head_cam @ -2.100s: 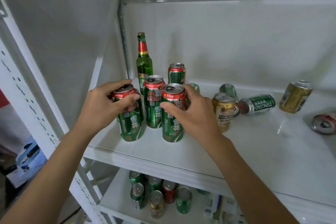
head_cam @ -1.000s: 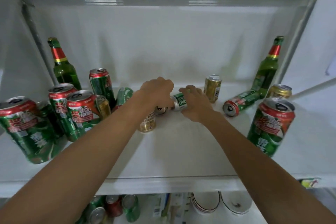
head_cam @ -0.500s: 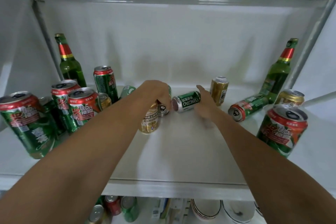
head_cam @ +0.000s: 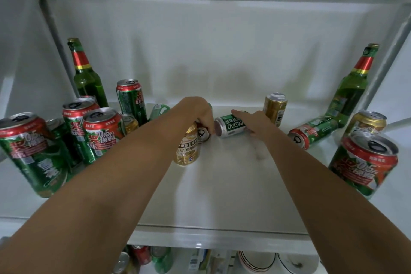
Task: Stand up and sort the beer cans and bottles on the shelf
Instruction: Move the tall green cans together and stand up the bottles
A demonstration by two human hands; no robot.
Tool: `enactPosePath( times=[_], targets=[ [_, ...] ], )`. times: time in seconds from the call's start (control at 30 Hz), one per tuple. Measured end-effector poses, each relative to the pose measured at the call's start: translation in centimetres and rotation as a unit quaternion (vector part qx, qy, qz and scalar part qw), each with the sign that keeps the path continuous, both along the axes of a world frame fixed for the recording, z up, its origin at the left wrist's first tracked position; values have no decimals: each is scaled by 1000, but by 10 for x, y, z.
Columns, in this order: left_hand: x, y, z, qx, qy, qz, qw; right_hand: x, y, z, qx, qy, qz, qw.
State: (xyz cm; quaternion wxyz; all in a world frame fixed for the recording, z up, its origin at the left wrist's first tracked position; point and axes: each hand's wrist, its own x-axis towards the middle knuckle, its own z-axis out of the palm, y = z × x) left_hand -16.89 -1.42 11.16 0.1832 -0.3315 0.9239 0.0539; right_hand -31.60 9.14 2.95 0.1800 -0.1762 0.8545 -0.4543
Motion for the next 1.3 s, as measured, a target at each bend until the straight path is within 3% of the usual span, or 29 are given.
enactPosePath(
  times=[0.1,0.2,0.33,0.5,0.67,1.03,1.3],
  targets=[
    [2,-9,3,18,-20,-9,1000,-1,3,9,-74,-99,-6,992],
    [8,-16,9,19,-30,-15,999,2,6,11,-105,-140,-7,985],
    [15,-24,16,13,56,-4,998,8,8,9,-164,-145,-26,975],
    [18,-30,10,18,282,50,958,23,5,10,-225,-65,-63,970],
    [19,-28,11,13,423,62,904,42,10,17,-197,116,-72,971],
    [43,-22,53,-25,505,-55,861,76,31,53,-248,275,-22,929],
    [99,-17,84,-73,574,-62,813,105,38,91,-300,302,27,904]
  ],
)
